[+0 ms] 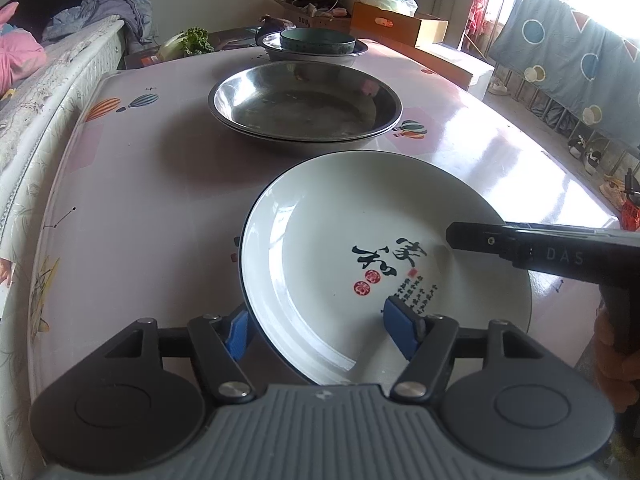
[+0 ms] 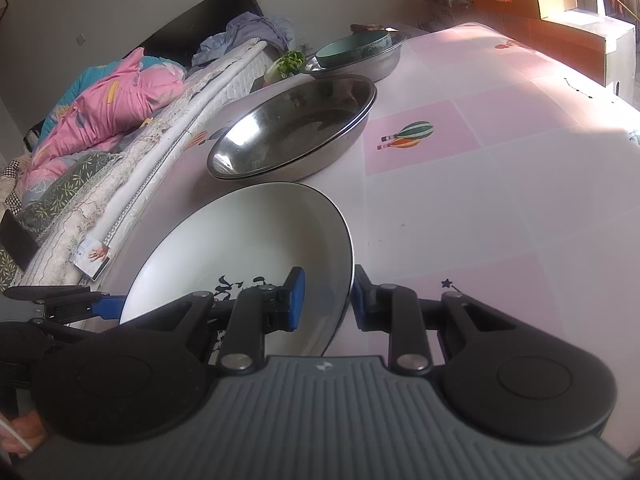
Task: Organize plates and bowls
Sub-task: 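Carry the white plate with both tools toward the steel basin stack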
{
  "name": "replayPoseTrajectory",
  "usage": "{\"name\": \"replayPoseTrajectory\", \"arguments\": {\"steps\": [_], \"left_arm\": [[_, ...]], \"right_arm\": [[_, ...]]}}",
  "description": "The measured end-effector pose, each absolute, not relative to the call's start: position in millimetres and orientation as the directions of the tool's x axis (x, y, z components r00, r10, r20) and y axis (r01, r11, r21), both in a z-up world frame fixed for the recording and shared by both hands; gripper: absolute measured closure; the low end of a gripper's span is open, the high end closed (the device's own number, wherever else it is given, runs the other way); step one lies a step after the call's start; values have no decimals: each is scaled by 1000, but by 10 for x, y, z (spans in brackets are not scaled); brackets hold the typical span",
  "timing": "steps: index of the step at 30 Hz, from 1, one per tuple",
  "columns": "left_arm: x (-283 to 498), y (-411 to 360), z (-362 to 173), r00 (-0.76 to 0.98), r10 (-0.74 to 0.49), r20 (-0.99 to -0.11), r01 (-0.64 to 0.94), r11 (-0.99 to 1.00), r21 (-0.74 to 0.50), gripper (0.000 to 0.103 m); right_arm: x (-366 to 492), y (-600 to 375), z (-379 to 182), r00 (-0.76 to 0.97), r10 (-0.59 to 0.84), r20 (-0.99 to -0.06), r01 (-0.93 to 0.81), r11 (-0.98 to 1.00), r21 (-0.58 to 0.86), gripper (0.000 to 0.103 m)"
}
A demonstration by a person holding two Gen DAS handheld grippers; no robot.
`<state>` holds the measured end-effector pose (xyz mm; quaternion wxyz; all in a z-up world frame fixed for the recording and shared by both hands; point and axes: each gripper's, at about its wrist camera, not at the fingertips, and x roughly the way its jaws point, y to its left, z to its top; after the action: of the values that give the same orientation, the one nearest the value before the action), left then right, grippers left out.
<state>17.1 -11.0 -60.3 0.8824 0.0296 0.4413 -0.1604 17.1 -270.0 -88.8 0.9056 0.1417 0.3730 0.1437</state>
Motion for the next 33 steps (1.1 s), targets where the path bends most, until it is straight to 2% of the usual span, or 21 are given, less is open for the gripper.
{"name": "replayPoseTrajectory", "arguments": {"steps": [11, 15, 23, 27, 33], "left_arm": [[157, -76, -578, 541, -280, -793, 297, 946, -131, 34], [149, -92, -591, 540, -279, -794, 311, 943, -120, 34], [193, -161, -617, 544, -255, -800, 320, 944, -84, 26], [205, -172, -610, 548, -244, -800, 302, 950, -83, 26], [225, -173, -590, 536, -240, -809, 290, 953, -91, 28]], "right_arm": [[137, -2582, -822, 686, 309, -659, -176, 949, 261, 76], [117, -2598, -834, 686, 311, -657, -178, 948, 264, 77], [75, -2556, -855, 700, 294, -651, -182, 955, 235, 75], [57, -2521, -860, 703, 292, -648, -194, 956, 221, 70], [82, -2558, -839, 701, 308, -644, -189, 950, 249, 70]]}}
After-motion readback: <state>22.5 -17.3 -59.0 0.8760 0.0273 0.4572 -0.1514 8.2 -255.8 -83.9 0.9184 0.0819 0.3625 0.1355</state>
